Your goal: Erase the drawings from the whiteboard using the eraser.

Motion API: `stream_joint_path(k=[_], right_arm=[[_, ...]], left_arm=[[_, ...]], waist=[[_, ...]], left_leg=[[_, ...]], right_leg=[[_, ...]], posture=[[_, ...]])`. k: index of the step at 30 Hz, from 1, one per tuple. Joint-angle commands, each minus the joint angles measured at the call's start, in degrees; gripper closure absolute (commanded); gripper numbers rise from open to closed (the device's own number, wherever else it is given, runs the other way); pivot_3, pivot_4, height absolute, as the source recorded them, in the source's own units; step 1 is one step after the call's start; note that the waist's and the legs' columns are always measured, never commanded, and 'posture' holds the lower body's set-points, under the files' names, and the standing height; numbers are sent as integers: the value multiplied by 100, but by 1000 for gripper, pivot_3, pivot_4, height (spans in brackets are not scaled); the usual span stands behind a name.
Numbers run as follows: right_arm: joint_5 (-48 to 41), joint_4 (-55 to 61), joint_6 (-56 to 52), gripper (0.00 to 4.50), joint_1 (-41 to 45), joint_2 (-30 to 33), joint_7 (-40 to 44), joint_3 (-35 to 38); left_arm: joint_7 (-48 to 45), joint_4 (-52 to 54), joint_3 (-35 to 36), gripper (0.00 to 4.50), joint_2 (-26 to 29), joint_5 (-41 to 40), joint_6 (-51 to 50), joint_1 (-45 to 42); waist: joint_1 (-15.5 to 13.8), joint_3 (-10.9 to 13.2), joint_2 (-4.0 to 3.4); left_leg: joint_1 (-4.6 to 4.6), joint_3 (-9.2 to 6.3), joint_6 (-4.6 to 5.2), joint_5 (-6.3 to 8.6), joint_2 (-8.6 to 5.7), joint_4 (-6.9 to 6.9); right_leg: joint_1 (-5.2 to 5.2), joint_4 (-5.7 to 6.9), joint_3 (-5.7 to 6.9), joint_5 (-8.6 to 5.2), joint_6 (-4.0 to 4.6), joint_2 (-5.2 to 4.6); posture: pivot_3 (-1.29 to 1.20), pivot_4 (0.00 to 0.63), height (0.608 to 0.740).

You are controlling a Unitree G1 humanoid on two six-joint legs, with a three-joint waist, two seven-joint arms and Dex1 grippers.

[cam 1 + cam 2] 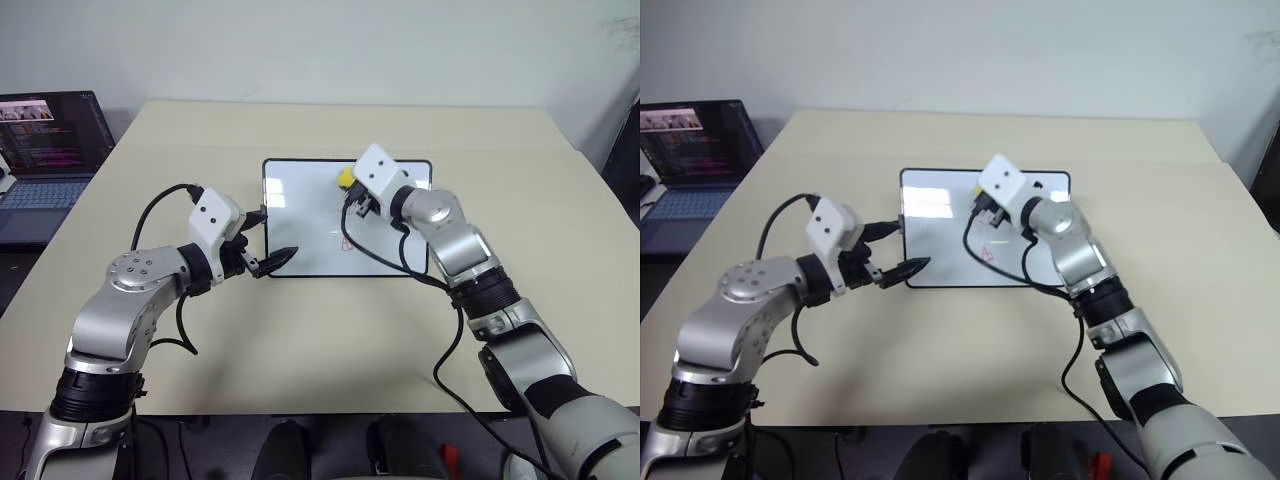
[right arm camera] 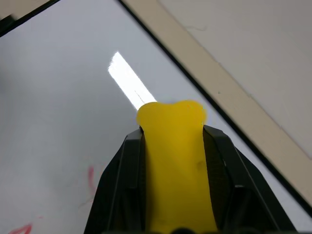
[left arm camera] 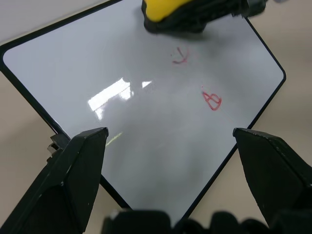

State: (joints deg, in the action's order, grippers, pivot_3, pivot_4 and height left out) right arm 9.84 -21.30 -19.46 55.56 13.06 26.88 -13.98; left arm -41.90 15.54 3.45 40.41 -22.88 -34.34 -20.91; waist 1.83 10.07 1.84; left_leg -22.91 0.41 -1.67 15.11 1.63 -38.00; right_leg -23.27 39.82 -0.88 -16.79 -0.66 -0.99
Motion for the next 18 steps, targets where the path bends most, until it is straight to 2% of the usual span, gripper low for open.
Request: stream_joint_path(k=[1,11,14,18], right_arm=[[96,-101,96,3255,129,68,-108,55],[458,98,22,3255,-396,207,558,-692],[511,190,12,3255,-447,228,593,-736],[479,290,188,3255,-216,174,132,-397]], left_arm=[[-3,217,96,0,14,-2,106,-32],[-17,223,96,0,21,-7,102,-14],[-16,234,101,0,26,-9,96,2],[-46,213,103,0,53,3,117,14]], waist=[[1,0,0],[10,-2,2],[10,-2,2],[5,-1,2]], left_leg=[[0,1,0,0,0,2],[11,2,1,0,1,1],[18,2,2,-1,0,-3],[19,0,6,-6,0,-4]], right_leg=[[0,-5,0,0,0,0],[6,6,-2,-1,2,1],[8,15,-1,1,3,1],[9,17,1,3,6,2]], posture=[[0,150,740],[0,150,740],[0,150,740],[0,150,740]])
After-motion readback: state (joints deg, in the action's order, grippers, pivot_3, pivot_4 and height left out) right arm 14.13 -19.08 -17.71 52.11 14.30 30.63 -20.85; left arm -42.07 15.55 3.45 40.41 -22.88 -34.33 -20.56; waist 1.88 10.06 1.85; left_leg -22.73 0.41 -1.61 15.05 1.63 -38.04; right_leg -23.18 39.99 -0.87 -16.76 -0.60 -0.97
